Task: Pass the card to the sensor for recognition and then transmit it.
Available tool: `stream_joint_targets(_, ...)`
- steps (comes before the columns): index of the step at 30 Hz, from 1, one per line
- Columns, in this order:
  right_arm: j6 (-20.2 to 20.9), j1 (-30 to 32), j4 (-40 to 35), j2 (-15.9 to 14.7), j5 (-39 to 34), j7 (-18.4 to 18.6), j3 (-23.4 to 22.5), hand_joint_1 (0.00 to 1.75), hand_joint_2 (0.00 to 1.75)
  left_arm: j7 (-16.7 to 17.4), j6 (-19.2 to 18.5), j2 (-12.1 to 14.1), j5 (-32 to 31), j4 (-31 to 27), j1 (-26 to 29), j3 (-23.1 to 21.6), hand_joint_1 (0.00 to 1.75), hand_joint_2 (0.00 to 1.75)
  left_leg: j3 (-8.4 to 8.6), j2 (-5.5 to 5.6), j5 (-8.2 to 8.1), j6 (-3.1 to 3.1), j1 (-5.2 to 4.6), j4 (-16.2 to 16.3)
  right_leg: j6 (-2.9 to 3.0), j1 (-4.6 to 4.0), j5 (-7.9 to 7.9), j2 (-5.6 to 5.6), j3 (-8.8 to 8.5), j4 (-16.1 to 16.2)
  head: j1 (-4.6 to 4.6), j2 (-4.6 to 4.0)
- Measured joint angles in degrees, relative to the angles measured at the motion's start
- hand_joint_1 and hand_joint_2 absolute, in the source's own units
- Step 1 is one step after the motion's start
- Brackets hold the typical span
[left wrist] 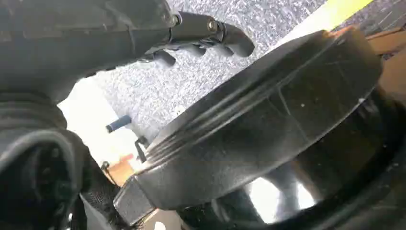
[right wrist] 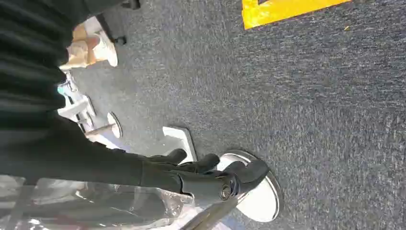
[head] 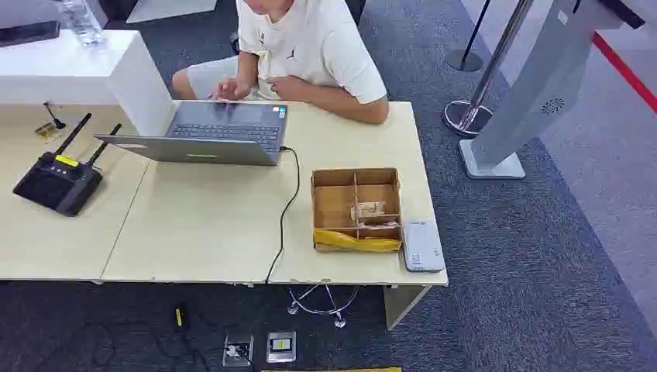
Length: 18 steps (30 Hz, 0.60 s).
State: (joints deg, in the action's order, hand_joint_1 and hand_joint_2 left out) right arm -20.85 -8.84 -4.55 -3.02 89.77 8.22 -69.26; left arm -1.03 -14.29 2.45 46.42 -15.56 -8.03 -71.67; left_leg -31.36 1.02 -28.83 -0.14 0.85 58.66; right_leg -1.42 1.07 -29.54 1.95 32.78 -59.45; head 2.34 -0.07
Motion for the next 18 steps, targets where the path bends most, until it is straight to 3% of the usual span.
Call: stream_joint_targets(18,0.0,-0.3,0.0,-0.1,0.3,-0.2,0.0,0.0,1.75,0.5,0.0,0.0,1.6,0.0,0.0,0.0,0.0,0.0,-0.01,0.0,0.0,0.0,0.0,0.0,0.0,0.0,0.0,0.0,-0.01,0.0,0.0,0.0)
